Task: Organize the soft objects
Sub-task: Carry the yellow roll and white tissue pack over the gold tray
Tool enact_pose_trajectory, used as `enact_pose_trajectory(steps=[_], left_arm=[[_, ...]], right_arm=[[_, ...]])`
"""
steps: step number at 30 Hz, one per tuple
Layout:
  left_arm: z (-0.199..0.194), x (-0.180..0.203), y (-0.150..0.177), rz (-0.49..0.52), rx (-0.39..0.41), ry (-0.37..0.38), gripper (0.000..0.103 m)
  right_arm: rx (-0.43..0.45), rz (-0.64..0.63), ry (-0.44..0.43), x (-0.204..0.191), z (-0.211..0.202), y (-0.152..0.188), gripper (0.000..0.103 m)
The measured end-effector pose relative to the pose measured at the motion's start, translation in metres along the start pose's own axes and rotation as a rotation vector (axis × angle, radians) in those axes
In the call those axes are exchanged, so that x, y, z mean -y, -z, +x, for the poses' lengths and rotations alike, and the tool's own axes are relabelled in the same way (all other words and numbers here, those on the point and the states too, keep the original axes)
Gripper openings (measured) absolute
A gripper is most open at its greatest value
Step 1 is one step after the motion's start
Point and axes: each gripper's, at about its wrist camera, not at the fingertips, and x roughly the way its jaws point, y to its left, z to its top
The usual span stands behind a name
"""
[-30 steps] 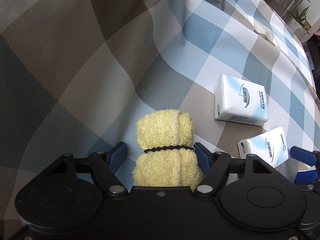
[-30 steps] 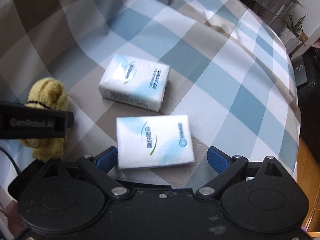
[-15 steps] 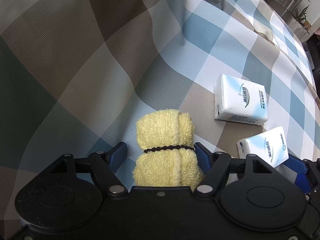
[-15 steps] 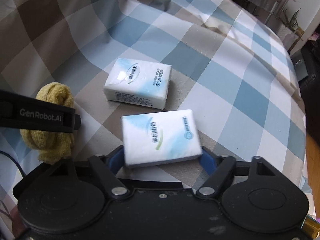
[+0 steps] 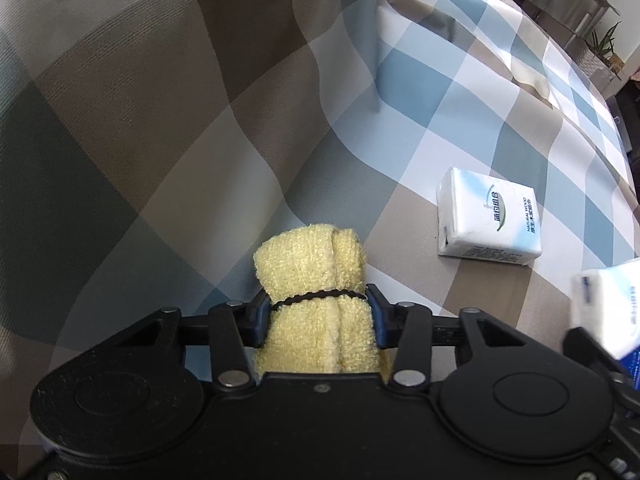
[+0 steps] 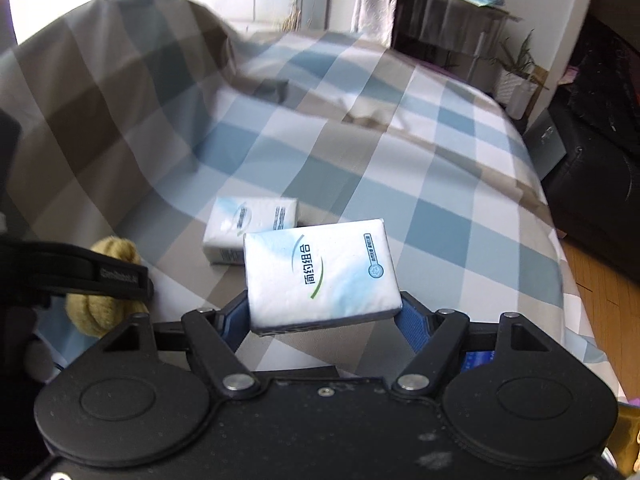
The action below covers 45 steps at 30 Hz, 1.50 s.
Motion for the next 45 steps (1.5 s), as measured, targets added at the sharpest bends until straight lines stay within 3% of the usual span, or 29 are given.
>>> enact_pose_trajectory(steps=[8, 19, 26, 30, 37, 45], left_arm=[[-0.013, 0.006, 0.002, 0.037, 0.087, 0.029, 0.044], [-0.034, 0.02, 0.011, 0.134, 0.244, 0.06, 0.044], [-0.042, 0.025, 0.017, 0.173, 0.295, 0.019, 0.044], [-0.05, 0.03, 0.022, 0.207, 0.328, 0.007, 0.044], [-0.075, 0.064, 0.042, 0.345, 0.408, -0.041, 0.044], [-0.125, 0.119, 0.07, 0.432, 0.395, 0.088, 0.044]], right_arm=[[0.13, 0.112, 0.021, 0.03, -0.064, 0.013, 0.074], [0.261, 0.323, 0.234, 0.126, -0.151, 0.066, 0.074], [0.248, 0.514, 0.489, 0.209, -0.192, 0.122, 0.075], [0.224, 0.601, 0.58, 0.244, -0.206, 0.154, 0.075], [0.191, 0.706, 0.62, 0.28, -0.211, 0.191, 0.075], [0.181, 0.784, 0.599, 0.301, -0.211, 0.22, 0.075]])
